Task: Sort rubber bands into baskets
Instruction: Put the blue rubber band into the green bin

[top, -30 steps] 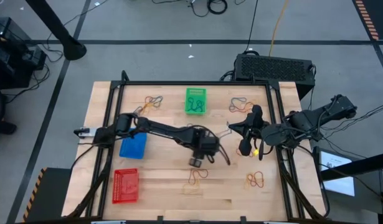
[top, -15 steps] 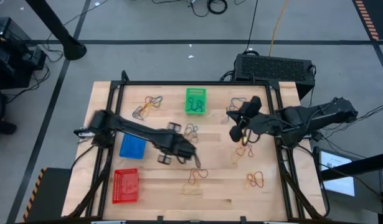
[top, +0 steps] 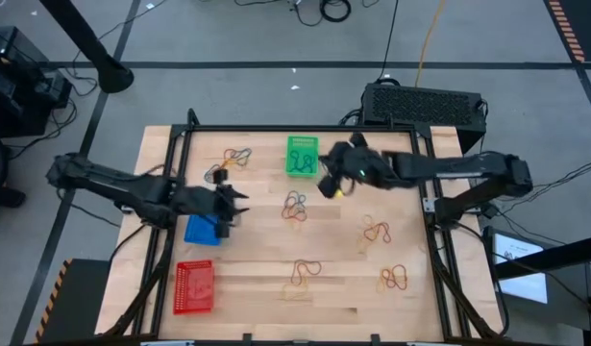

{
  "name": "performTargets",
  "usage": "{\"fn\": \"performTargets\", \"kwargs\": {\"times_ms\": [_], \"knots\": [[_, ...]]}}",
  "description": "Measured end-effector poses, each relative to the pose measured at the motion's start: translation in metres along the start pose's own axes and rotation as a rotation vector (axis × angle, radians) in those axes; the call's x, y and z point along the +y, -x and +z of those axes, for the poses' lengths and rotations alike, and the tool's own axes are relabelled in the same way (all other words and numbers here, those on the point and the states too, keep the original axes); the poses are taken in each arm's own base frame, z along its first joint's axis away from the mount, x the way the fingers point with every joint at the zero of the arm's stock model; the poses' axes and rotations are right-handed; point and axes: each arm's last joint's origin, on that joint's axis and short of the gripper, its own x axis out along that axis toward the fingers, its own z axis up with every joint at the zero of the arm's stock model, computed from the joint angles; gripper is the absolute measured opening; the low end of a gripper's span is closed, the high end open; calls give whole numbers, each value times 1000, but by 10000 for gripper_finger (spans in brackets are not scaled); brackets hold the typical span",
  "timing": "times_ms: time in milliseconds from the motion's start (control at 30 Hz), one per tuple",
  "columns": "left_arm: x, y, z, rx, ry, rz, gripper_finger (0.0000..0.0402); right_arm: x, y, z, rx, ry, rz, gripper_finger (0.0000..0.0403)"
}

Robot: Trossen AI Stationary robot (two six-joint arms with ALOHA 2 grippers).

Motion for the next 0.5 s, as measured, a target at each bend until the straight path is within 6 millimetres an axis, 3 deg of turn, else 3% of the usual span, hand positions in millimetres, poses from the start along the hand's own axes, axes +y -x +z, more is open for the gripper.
{"fn": "performTargets", "kwargs": {"times_ms": [233, 500], "knots": [[9, 23, -20, -323, -1, 61, 152, -50, -69, -7, 70, -83, -3, 0], [13, 36, -26, -344, 80, 34, 152, -72, -129, -33, 126, -123, 29, 0]]}}
